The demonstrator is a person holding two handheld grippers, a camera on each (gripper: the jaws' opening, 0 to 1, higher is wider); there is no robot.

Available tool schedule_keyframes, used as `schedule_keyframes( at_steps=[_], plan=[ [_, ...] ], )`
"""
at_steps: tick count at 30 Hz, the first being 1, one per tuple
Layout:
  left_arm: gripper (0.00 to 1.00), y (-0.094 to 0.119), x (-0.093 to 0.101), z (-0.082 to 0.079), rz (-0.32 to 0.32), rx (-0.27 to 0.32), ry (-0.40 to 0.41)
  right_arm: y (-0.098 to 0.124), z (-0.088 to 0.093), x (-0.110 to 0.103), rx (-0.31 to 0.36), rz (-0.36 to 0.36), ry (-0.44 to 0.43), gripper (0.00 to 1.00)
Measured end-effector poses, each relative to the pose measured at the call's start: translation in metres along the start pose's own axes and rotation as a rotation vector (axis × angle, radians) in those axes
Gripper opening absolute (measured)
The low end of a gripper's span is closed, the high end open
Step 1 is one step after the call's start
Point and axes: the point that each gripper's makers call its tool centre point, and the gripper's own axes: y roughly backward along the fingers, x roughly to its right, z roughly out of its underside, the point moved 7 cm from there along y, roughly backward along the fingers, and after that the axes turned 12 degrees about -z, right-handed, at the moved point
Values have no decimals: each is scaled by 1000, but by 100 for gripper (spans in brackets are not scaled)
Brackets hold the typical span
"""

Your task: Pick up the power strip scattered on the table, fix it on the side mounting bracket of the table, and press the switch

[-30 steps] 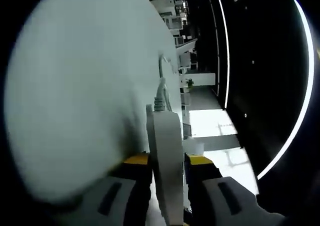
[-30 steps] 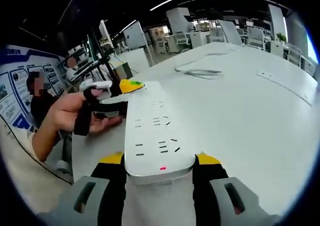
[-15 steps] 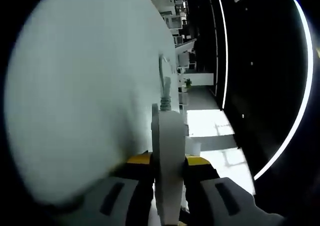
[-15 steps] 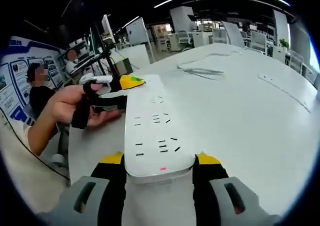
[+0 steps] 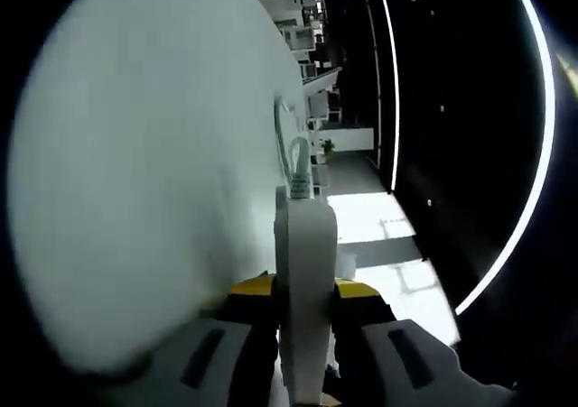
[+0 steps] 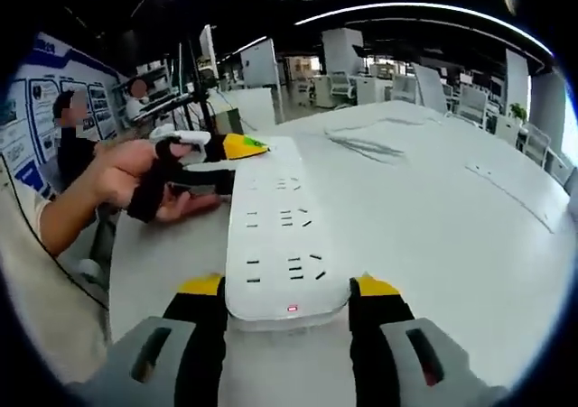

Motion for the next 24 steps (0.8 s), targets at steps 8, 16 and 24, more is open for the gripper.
schedule_keyframes(
  at_steps=[8, 16, 24],
  plan=[
    [25, 1, 1, 0, 28, -5, 6, 6, -2, -3, 67, -6, 13, 63],
    [25, 3, 5, -7, 76, 22, -5, 28, -12, -14, 182, 33, 30, 67],
    [25, 6, 6, -13, 106, 14, 1, 46, -16, -28, 262, 75, 41, 67]
  ],
)
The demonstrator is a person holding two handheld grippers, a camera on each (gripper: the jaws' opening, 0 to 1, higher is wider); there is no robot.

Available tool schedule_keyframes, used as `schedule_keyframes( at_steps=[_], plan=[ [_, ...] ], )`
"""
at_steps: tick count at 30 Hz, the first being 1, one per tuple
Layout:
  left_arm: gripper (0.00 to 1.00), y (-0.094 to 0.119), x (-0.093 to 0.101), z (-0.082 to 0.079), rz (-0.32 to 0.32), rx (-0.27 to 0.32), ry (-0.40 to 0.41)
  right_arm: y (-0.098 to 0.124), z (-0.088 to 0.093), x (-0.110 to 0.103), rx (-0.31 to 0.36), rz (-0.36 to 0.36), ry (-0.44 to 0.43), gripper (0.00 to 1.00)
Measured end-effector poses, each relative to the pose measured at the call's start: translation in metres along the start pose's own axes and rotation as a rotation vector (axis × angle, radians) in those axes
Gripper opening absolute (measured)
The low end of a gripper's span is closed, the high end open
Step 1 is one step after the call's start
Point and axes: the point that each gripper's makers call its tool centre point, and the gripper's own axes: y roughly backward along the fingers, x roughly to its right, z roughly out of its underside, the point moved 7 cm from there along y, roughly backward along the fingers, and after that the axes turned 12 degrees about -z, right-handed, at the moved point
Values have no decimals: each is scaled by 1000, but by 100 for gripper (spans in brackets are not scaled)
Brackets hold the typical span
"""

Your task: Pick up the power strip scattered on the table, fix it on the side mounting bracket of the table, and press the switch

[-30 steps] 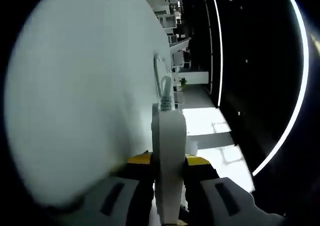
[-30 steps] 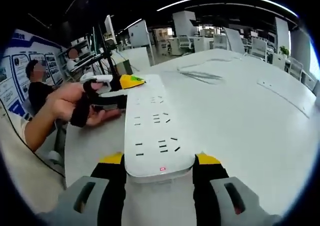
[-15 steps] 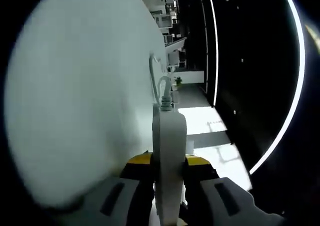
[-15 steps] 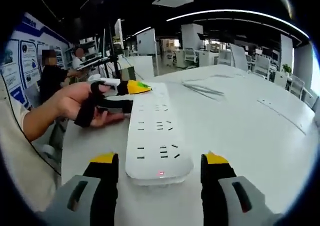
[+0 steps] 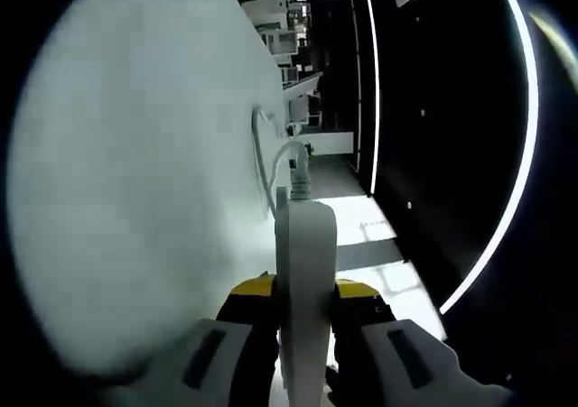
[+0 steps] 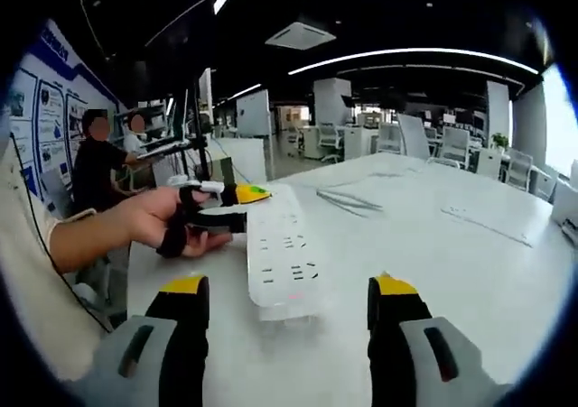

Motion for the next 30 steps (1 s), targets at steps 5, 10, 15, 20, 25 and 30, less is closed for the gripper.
schedule_keyframes(
  at_steps=[5, 10, 15, 20, 25, 30],
  plan=[
    [25, 7, -2, -10, 23, 30, 28, 13, -2, -1, 56, 42, 4, 67],
    [25, 9, -1, -16, 21, 34, 28, 26, 0, 0, 85, 72, -7, 66],
    [25, 8, 3, -17, 25, 30, 14, 40, -1, 1, 118, 114, -4, 65],
    [25, 7, 3, -20, 30, 14, -8, 49, 3, 2, 119, 145, -12, 64],
    [25, 9, 3, -26, 26, -13, -31, 53, 6, -2, 130, 156, -22, 63],
    [25, 12, 4, -33, 30, -39, -43, 58, 7, -4, 150, 158, -36, 62]
  ],
)
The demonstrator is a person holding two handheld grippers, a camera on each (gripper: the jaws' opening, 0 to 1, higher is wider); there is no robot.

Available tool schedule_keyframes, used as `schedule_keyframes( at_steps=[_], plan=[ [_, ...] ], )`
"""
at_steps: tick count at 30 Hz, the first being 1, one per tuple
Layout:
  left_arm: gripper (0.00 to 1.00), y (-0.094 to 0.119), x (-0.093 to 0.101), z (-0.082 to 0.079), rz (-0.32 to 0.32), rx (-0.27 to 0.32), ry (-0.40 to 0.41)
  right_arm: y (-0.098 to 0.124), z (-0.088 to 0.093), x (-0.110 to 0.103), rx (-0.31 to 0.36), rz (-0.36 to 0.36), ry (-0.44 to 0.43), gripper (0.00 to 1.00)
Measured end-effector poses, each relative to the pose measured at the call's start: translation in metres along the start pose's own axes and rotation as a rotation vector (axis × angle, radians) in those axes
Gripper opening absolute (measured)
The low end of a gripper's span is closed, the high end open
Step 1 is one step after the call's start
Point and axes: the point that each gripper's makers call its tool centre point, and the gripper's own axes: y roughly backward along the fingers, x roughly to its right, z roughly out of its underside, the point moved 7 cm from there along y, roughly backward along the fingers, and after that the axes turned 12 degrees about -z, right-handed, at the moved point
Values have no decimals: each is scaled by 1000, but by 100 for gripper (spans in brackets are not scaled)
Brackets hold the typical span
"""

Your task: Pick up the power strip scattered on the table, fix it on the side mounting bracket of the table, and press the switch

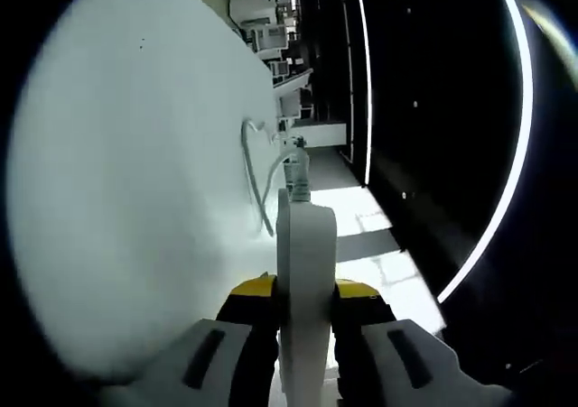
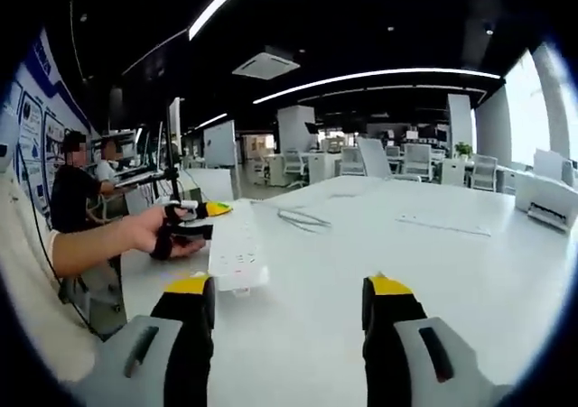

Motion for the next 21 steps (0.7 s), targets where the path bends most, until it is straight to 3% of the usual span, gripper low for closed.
schedule_keyframes(
  at_steps=[9, 21],
  plan=[
    [25, 0, 3, -10, 26, -23, 44, 12, -5, -1, 45, 13, -1, 60],
    [25, 7, 6, -21, 46, -61, 3, 22, -5, -10, 60, 30, -3, 56]
  ],
)
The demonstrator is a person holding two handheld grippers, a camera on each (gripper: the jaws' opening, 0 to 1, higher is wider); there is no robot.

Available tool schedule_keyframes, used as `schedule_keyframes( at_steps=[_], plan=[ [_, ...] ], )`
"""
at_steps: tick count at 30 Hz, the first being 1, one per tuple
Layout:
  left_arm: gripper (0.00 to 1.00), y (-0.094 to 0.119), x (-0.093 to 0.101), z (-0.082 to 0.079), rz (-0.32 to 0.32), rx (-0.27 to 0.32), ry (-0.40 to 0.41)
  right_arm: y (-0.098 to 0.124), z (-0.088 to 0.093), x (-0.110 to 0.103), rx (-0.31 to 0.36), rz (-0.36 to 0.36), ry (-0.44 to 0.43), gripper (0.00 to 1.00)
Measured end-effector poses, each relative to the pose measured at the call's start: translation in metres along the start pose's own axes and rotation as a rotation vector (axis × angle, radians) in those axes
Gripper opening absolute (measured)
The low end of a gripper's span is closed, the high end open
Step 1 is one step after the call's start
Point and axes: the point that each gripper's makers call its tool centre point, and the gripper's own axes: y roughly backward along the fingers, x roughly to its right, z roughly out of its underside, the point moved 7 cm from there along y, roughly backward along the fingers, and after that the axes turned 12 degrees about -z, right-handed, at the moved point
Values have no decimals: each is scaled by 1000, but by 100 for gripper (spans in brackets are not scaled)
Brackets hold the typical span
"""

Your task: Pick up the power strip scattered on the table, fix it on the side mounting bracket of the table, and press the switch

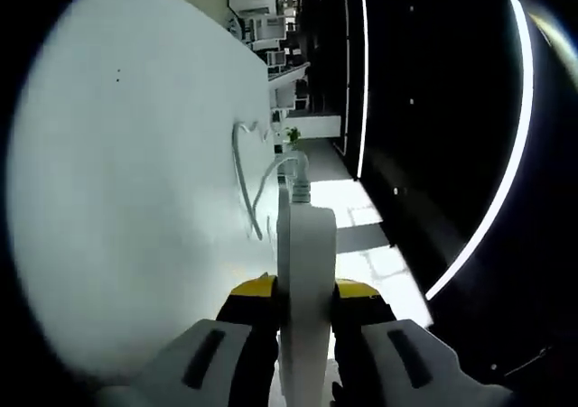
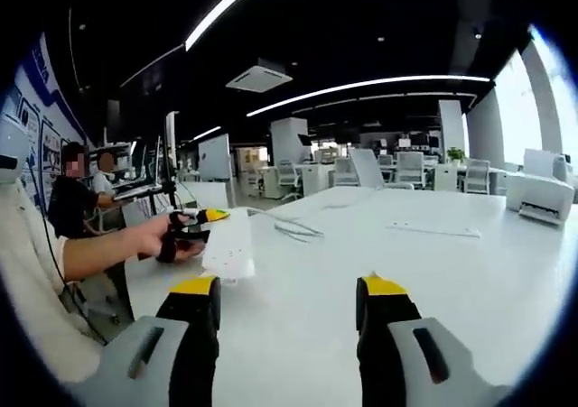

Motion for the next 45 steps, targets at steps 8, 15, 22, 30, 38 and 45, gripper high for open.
schedule_keyframes(
  at_steps=[8, 15, 22, 30, 38, 45],
  plan=[
    [25, 15, -4, -5, -1, -7, -20, 3, -3, -1, 19, 10, 0, 56],
    [25, 29, -7, -5, 7, -8, -3, 3, -7, -1, 22, 13, 10, 55],
    [25, 40, -8, -10, 16, -69, -14, 5, -9, 3, 25, 13, 23, 55],
    [25, 59, -8, -21, 37, -121, -37, 1, -9, 5, 27, 5, 23, 53],
    [25, 81, -13, -40, 41, -133, -31, 0, -12, 3, 34, 16, 25, 53],
    [25, 93, -16, -58, 59, -184, -33, 0, -11, -1, 38, 26, 21, 53]
  ],
)
